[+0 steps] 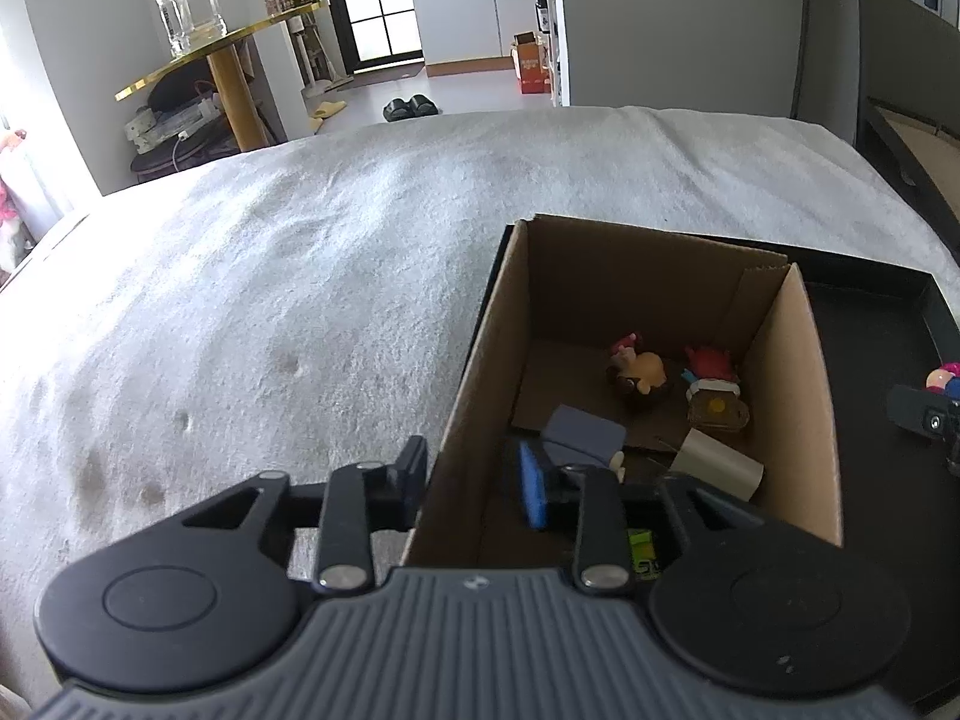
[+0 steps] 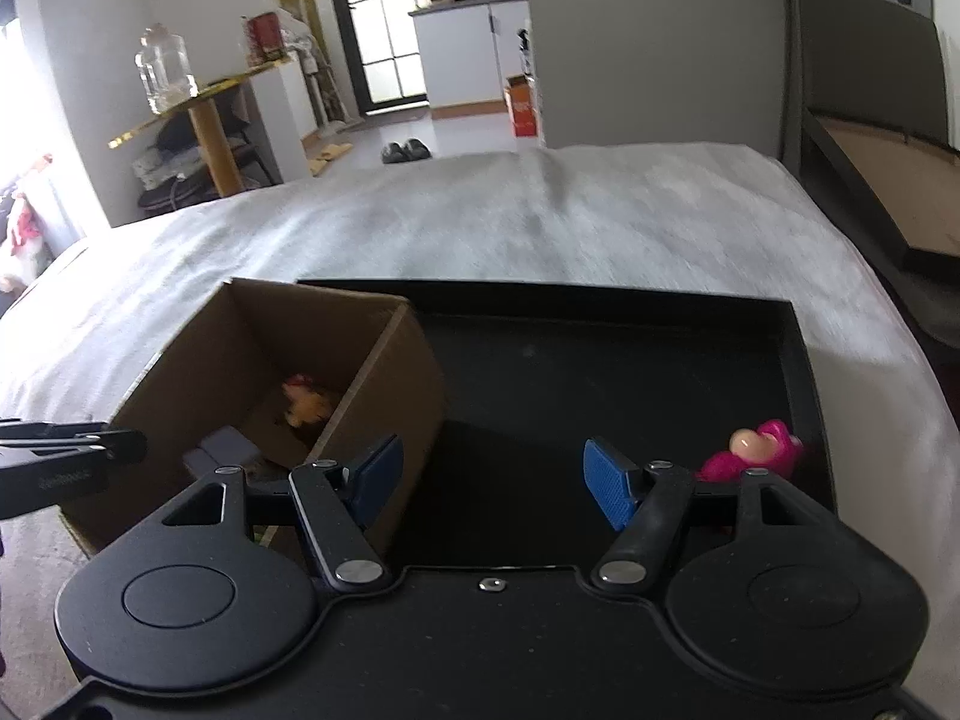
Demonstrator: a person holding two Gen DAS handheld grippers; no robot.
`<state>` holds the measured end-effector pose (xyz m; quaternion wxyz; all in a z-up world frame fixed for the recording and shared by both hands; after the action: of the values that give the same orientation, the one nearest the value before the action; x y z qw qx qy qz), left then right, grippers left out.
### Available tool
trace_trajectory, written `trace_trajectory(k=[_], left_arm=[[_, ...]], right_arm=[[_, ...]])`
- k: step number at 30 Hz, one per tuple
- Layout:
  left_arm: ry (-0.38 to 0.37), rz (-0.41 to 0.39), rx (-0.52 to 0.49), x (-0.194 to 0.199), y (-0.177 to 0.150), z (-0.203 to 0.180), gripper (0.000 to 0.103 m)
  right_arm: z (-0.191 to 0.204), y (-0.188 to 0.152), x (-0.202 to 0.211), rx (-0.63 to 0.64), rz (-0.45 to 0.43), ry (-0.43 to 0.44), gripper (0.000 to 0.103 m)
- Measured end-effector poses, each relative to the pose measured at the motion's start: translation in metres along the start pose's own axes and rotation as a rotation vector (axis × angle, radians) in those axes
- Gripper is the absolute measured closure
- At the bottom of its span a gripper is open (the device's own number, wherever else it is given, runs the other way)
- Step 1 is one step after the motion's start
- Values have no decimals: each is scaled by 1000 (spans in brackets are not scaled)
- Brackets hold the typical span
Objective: Organize rigid objects
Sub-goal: 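Move the right gripper back over the tray toward the pink plush toy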
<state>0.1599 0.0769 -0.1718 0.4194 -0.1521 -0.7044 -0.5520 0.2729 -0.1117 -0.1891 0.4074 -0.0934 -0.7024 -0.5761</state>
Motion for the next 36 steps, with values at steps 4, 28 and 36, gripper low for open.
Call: trace_trajectory(k=[4, 28, 36], left_arm=[[20, 8, -30, -2, 1, -8, 50], [138, 37, -109, -15, 6, -29, 24], [156, 49, -128, -22, 8, -36, 24]], right_arm=[[-13, -5, -2, -17, 9, -11, 36], [-73, -20, -37, -105, 29, -74, 18], [-89, -23, -58, -111, 44, -123, 18]])
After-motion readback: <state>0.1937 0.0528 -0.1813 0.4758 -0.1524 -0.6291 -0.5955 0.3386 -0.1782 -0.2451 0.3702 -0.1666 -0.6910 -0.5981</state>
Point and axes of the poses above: each gripper's, at about its wrist camera, not at the fingertips, and x roughly against the way its jaws point, z to its left, y to its top, the point moved 7 cm from there along -x, roughly the way its jaws point, and after that the axes turned 14 degrees about -y, right-handed, at the moved point
